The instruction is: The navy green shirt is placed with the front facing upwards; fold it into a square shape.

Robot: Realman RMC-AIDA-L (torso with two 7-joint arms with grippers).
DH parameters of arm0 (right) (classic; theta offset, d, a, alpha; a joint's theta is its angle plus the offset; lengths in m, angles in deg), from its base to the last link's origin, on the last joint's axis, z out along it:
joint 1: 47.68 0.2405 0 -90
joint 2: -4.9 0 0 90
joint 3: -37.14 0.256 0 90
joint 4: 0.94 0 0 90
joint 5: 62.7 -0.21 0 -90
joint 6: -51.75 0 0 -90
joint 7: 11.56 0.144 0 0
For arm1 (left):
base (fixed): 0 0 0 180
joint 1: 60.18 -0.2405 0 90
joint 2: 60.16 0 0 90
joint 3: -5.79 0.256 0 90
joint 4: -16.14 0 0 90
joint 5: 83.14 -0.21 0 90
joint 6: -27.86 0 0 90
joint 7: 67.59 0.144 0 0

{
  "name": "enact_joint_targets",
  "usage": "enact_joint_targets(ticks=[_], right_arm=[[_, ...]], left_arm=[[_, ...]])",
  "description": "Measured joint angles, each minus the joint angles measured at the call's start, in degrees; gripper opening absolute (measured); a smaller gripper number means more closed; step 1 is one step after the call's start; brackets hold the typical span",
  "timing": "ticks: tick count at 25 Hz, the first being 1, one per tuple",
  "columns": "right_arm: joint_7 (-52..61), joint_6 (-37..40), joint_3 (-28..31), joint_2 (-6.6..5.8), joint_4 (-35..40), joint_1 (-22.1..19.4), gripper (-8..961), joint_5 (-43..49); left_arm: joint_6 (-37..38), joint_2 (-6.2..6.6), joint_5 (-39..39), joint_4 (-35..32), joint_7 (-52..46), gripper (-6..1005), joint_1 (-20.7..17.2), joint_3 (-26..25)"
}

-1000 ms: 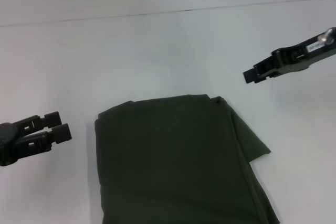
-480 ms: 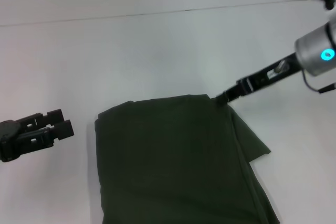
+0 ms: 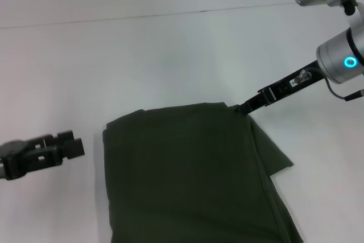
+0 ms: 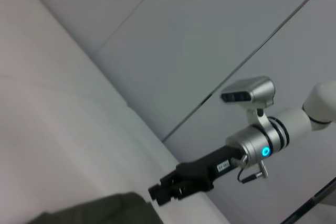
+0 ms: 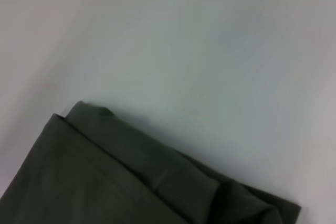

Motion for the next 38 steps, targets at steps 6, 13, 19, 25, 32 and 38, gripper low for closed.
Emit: enact_joint_targets(ticks=[6,13,19,25,32,38], right_arm=[[0.2,0.7,1.0,-0.15,0.4,0.6,332,-0.2],[0.3,2.4,3.0,-0.61,0.5,1.2,333,-0.4],[0.0,2.5,4.2,-0.73,0.5,0.8,334,-0.6],[-0.1,2.5,4.4,-0.74,0.5,0.6,335,-0.6],[-0.2,2.5,5.0,-0.74,0.5,0.7,336,-0.6],[-0.2,2.6,5.1,-0.74,0.5,0.7,337,-0.7]], left_arm=[[-3.5,0.21,-3.8,0.3,-7.7,901,0.6,5.0],[-7.9,0.71,-5.0,2.2,-20.3,901,2.8,15.1],[-10.9,1.68,-10.7,6.0,-26.2,900,5.8,16.7],[-12.0,1.77,-11.6,6.6,-27.4,900,6.3,16.7],[-13.7,1.76,-12.7,6.7,-28.8,901,6.4,16.8],[-14.9,1.48,-12.9,7.5,-29.2,900,6.9,17.3]])
